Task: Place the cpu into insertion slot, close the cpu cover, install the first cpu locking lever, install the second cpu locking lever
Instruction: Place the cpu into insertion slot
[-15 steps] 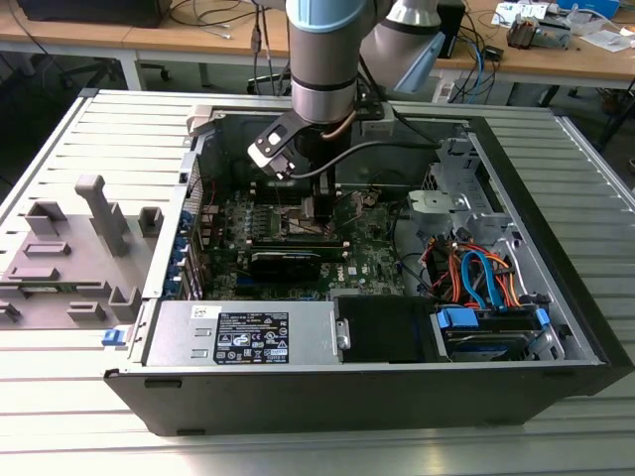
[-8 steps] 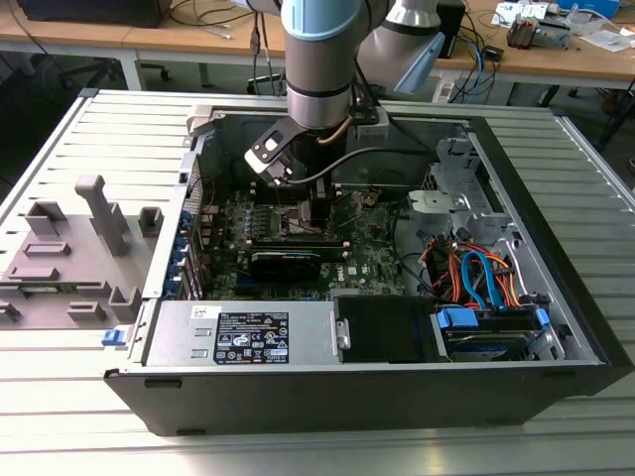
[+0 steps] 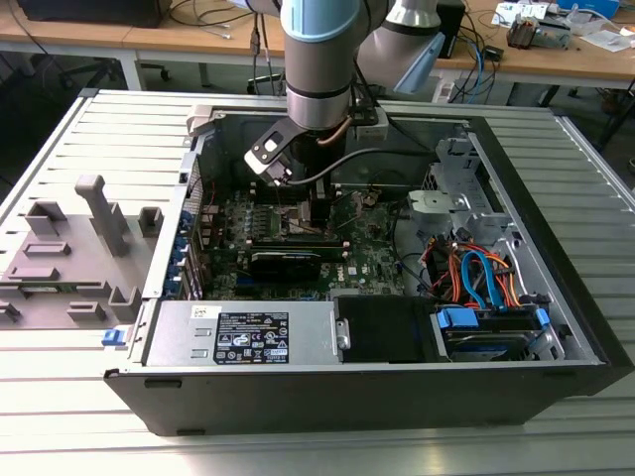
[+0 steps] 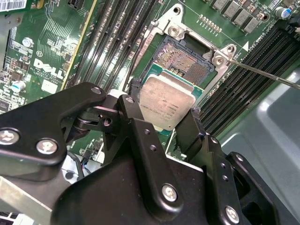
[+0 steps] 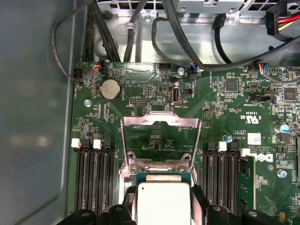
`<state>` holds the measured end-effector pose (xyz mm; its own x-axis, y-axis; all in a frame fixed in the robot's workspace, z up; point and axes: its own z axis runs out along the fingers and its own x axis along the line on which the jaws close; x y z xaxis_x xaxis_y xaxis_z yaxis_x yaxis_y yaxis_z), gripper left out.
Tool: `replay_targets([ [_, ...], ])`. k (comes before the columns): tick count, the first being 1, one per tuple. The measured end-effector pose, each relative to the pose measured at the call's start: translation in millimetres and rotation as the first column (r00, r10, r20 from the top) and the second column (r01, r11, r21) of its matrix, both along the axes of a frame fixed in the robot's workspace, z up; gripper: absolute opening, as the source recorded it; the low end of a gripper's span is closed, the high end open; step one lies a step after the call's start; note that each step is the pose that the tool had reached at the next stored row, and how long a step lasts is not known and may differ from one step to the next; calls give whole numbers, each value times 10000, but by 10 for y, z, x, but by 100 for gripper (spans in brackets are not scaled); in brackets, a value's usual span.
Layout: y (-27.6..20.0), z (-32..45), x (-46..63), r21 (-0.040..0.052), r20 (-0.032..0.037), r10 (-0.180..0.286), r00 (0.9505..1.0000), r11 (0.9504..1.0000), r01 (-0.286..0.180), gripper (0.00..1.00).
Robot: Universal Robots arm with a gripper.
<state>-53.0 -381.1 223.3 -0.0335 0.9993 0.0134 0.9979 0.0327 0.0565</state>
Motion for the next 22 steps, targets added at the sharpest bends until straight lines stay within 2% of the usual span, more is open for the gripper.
replay_targets([
  [5, 1, -2, -13, 3, 2, 0, 10000, 10000, 0, 55],
  [8, 0, -15, -62, 1, 1, 0, 10000, 10000, 0, 55],
  [16, 2, -114, -106, 0, 1, 0, 10000, 10000, 0, 55],
  [19, 34, -153, -111, 1, 1, -11, 10000, 10000, 11, 55],
  [22, 46, -176, -121, 0, 1, -25, 10000, 10000, 25, 55],
])
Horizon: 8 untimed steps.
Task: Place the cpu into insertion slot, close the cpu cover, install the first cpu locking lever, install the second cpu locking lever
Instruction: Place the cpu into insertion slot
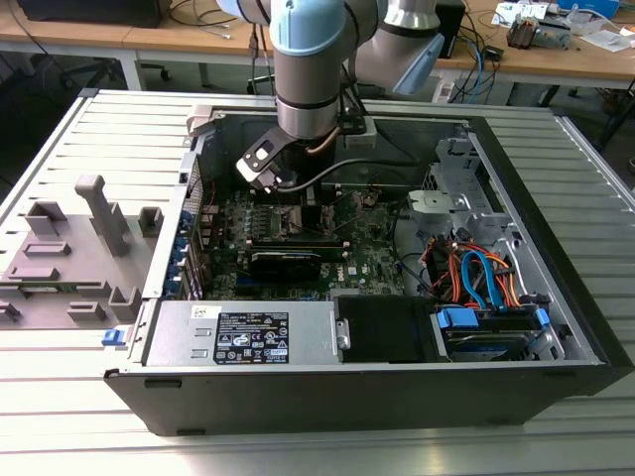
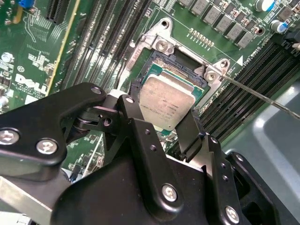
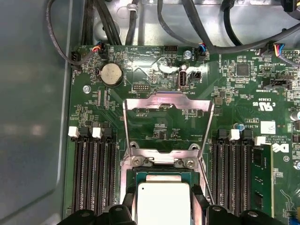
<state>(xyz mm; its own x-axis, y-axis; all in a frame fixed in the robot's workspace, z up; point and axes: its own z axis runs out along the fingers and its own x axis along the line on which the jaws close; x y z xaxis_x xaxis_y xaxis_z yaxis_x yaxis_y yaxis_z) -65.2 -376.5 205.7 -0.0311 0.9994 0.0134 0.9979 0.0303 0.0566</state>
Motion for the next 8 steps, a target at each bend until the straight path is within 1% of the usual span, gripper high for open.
replay_targets([
  [3, 2, -35, -9, -5, 0, -92, 10000, 10000, 92, 55],
  [8, 2, -63, -16, -23, -1, -171, 9999, 9999, 171, 55],
])
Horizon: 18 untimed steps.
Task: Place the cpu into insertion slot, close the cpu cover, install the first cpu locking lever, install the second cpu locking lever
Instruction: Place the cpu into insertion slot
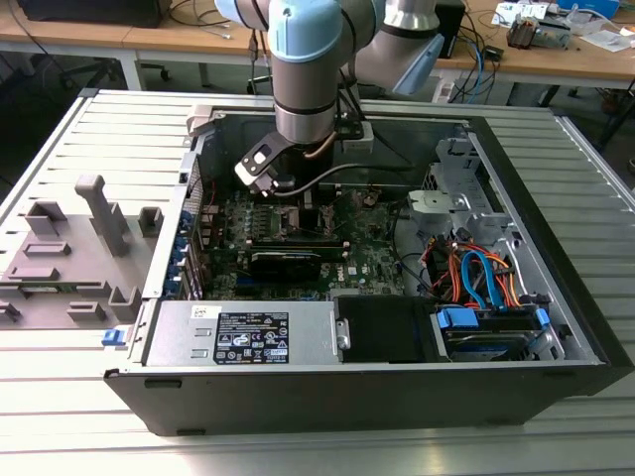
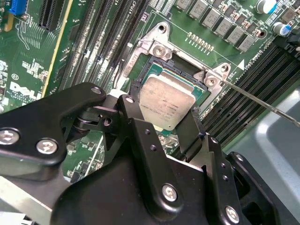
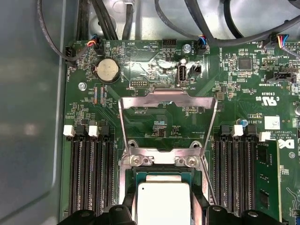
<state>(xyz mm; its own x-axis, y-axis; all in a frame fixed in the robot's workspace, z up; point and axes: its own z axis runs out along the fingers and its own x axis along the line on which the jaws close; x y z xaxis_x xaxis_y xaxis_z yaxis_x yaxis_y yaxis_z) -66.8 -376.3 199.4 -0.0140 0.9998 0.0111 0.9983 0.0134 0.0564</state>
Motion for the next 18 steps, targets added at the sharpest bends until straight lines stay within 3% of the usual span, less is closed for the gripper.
replay_targets([
  [18, 4, -53, 0, -7, 1, -1, 10000, 10000, 1, 55],
])
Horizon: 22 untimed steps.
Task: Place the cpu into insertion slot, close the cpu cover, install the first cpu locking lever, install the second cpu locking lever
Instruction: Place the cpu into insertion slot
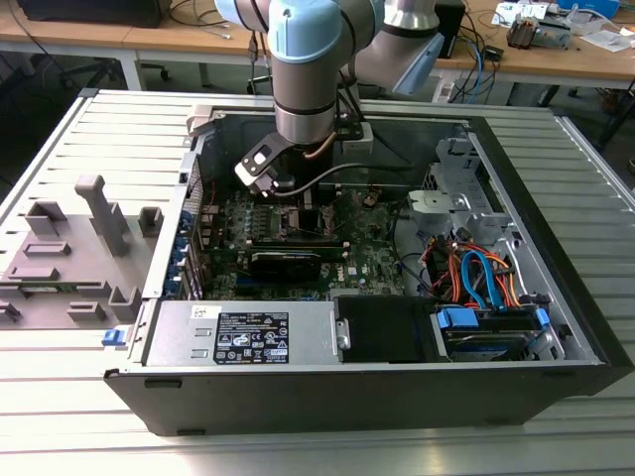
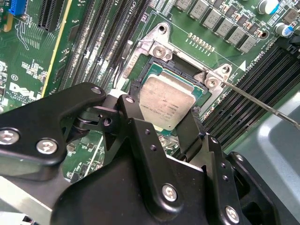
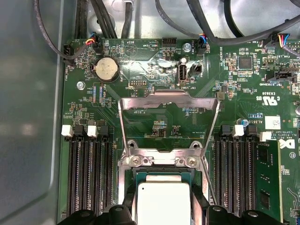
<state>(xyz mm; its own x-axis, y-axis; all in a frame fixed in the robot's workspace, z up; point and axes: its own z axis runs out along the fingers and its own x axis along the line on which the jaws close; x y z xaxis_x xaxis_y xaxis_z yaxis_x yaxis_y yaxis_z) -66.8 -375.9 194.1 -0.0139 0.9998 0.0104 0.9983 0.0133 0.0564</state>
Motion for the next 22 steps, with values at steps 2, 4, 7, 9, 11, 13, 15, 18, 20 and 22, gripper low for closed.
replay_targets([
  [2, 0, 0, 0, 0, 0, 0, 10000, 10000, 0, 55],
  [4, 0, 0, 0, 0, 0, 0, 10000, 10000, 0, 55],
  [7, 0, 0, 0, -1, 0, 0, 10000, 10000, 0, 55],
  [9, 2, -4, 1, 10, 4, 0, 10000, 10000, 0, 61],
  [11, 1, -2, 0, 3, 2, 0, 10000, 10000, 0, 61],
  [13, 0, -2, 0, 1, 0, 0, 10000, 10000, 0, 61],
  [15, 1, -1, 0, 1, 1, -1, 10000, 10000, 1, 61],
  [18, 2, 13, 1, 7, 3, 0, 10000, 10000, 0, 61],
  [20, 1, 23, 0, 3, 0, 0, 10000, 10000, 0, 61],
  [22, 1, 30, 0, 4, 2, -1, 10000, 10000, 1, 61],
])
